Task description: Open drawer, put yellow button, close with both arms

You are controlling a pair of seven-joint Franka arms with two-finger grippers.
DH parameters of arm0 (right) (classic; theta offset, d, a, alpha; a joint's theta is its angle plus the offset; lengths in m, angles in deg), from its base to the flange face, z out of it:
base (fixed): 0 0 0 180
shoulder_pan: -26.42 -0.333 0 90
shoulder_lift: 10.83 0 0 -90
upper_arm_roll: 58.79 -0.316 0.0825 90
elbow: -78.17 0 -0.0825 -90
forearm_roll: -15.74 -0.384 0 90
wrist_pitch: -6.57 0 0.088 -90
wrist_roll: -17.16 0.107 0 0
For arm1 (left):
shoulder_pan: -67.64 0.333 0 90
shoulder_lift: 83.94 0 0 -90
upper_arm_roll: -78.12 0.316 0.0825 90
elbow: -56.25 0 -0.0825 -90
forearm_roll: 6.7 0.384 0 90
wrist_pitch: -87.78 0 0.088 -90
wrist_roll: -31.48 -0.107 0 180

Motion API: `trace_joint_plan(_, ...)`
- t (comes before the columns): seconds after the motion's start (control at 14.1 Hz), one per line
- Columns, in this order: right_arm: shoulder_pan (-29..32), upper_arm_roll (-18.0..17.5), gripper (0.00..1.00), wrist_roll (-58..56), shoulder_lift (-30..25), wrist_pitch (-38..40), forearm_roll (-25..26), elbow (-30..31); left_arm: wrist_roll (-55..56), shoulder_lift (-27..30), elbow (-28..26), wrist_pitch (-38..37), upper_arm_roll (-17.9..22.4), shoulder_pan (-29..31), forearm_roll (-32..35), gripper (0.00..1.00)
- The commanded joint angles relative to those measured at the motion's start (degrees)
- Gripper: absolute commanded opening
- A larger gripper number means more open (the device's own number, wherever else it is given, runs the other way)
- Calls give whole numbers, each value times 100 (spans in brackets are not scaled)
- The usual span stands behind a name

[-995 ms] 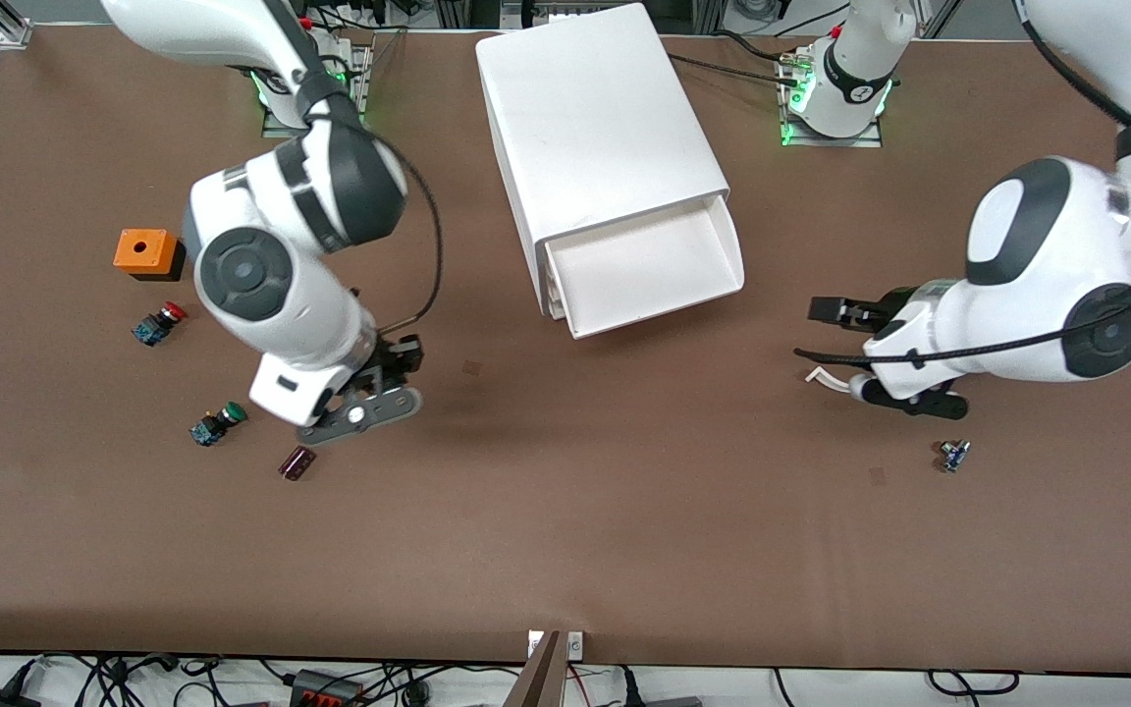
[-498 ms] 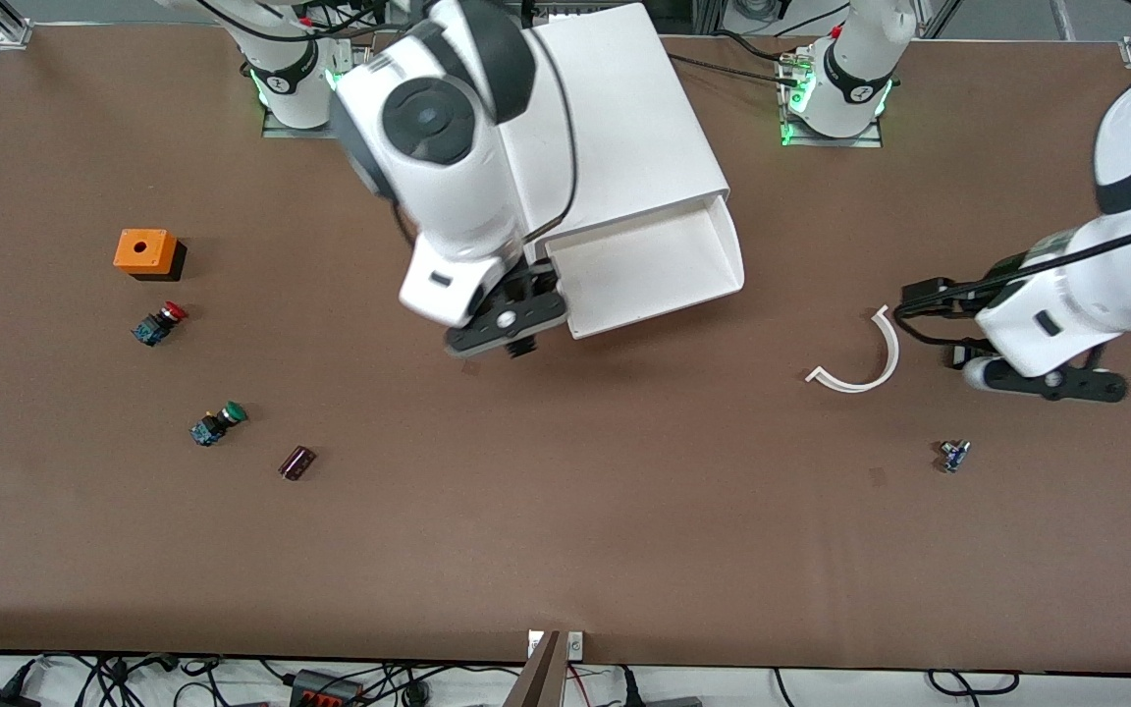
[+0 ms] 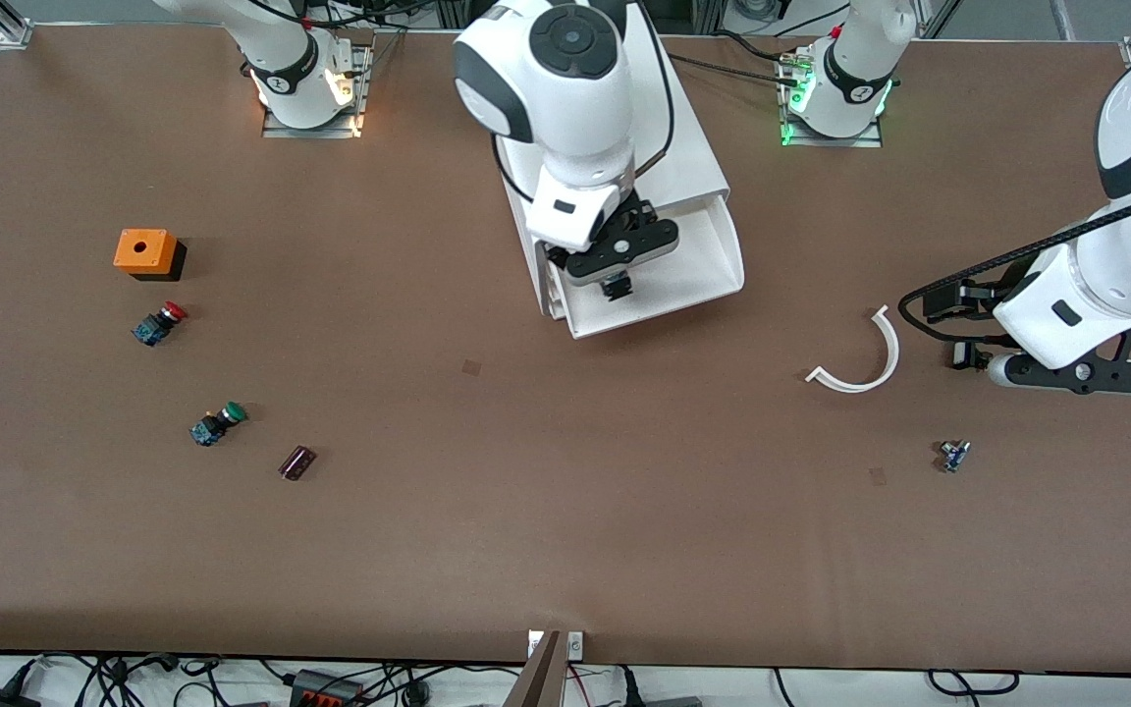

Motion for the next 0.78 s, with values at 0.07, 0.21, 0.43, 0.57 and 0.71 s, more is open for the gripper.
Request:
trace_joint_plan(0.07, -195, 43, 0, 259, 259, -42, -23, -210, 79, 417, -548, 236, -44, 91, 32, 100)
trace_joint_plan(0.21, -301, 43, 0, 259, 365, -51, -40, -211, 79, 417, -548, 236, -44, 99, 31, 100)
trace_joint_plan(0.43, -327, 16, 0, 259, 409, -43, -93, -211, 79, 426, -574, 114, -36, 99, 31, 100)
trace_joint_plan(0.57, -328, -45, 0, 346, 418, -34, -102, -202, 79, 435, -574, 104, -44, 99, 31, 100)
trace_joint_plan(0.71, -328, -63, 0, 566, 497, -43, -102, -202, 61, 435, -583, 104, -36, 99, 31, 100)
